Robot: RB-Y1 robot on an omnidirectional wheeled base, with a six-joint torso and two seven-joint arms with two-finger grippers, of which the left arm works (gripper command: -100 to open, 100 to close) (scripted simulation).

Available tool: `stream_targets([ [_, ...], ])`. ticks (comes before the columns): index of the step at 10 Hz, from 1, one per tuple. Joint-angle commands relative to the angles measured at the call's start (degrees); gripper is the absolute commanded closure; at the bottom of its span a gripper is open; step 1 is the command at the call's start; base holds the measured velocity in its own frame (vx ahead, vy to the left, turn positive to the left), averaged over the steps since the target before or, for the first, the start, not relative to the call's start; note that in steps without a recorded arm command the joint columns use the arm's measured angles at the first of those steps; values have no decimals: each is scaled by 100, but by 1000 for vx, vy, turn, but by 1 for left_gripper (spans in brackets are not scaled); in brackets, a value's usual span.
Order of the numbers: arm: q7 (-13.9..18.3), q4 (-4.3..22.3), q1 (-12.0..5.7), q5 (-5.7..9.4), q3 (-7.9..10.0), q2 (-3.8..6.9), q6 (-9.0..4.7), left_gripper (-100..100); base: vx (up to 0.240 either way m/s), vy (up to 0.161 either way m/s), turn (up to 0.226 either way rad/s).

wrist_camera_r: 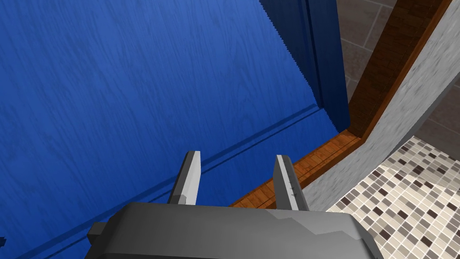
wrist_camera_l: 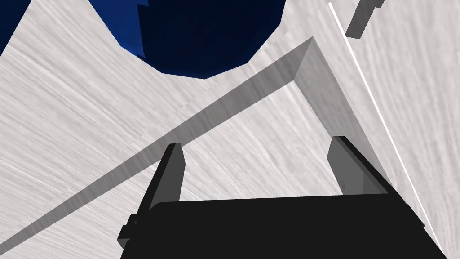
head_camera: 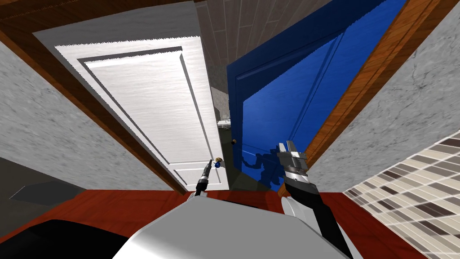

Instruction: Push the door open

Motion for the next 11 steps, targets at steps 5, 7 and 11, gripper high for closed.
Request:
stream_targets([
  [5, 873, 132, -118, 402, -12, 30, -20, -100, -46, 12, -78],
  [7, 1170, 168, -151, 510, -16, 33, -26, -100, -46, 15, -61],
  [11, 1661, 242, -216, 729, -22, 39, -37, -100, -46, 10, -71],
])
